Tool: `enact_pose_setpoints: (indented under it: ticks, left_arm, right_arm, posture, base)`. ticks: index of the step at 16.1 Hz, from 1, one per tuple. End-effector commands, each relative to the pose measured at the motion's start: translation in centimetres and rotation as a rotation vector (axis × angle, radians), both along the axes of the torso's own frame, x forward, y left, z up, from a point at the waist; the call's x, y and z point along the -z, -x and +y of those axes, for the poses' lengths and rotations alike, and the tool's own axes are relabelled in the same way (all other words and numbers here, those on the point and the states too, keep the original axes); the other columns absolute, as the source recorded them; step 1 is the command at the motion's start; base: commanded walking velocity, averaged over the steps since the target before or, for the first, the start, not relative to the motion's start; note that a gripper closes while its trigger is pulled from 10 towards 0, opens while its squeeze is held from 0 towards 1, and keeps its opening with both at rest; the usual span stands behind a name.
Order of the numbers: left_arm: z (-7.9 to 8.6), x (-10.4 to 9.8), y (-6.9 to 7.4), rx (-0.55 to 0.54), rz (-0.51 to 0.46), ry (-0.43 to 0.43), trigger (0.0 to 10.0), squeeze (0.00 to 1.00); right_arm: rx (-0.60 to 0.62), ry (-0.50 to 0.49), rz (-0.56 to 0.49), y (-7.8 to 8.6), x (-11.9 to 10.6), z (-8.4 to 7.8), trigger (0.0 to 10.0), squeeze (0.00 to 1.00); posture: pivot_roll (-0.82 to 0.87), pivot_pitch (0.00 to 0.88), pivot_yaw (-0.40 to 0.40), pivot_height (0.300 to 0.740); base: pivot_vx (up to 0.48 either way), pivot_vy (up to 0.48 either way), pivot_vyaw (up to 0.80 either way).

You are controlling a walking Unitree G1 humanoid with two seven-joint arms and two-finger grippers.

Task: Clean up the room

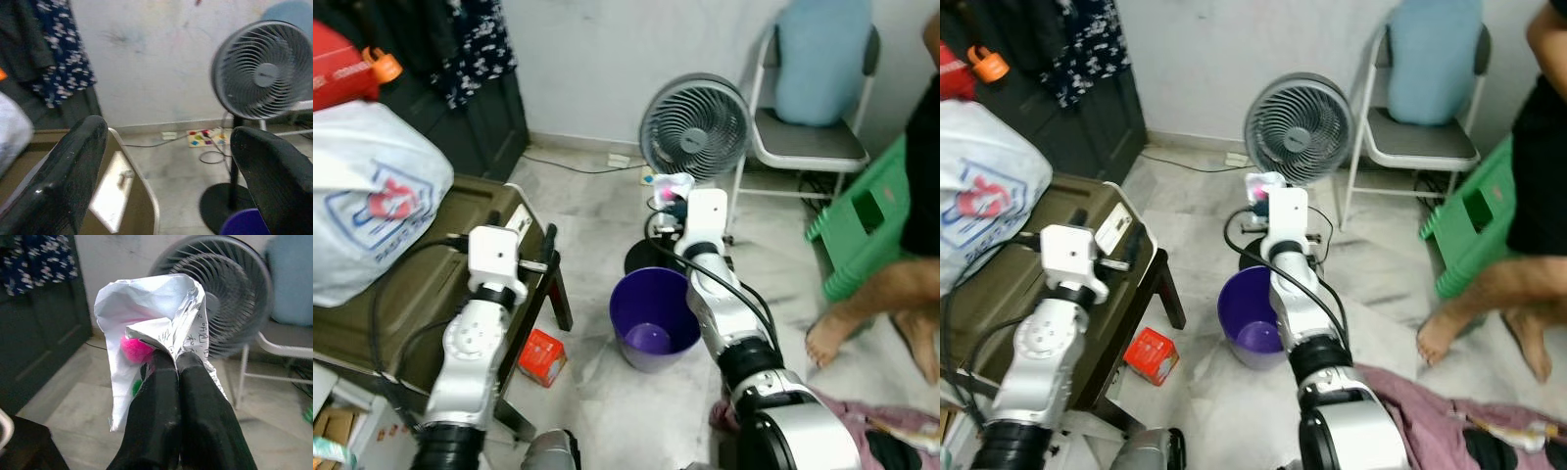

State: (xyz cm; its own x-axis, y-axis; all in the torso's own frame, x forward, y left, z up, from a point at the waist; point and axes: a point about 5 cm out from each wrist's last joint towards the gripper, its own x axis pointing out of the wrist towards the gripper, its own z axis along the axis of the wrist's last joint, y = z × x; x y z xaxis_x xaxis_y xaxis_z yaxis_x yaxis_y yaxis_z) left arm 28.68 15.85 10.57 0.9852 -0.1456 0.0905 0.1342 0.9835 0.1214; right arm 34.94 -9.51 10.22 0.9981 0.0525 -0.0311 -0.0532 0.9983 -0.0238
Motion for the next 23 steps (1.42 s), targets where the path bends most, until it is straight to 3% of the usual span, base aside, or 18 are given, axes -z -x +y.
enact_pose_setpoints:
  ticks: [1,4,11,23]
  left_arm:
    - [-0.4,-0.1,-0.4,0.018,-0.001,-0.001,10.0,0.00]
    - [-1.0,-0.3,-0.8,0.060,-0.002,0.002,10.0,0.00]
    - [-0.8,-0.2,-0.5,0.061,0.009,0.030,10.0,0.00]
    - [-1.0,-0.4,-1.0,0.082,0.003,0.031,10.0,0.00]
  right_arm:
    - [0.014,-0.004,-0.030,-0.1,-0.6,-0.2,10.0,0.00]
    - [0.038,-0.003,-0.029,0.1,-0.4,-0.8,10.0,0.00]
    - [0.006,0.002,-0.024,0.0,-0.5,0.2,10.0,0.00]
    - [0.012,0.003,-0.038,-0.2,-0.8,0.2,10.0,0.00]
  posture:
    - [0.01,0.053,0.047,0.740]
    - [0.00,0.058,0.058,0.740]
    - [0.03,0.057,0.048,0.740]
    - [0.03,0.060,0.062,0.740]
  base:
    - [0.000,0.000,0.00]
    - [0.000,0.000,0.00]
    - [0.000,0.000,0.19]
    - [0.127,0.000,0.27]
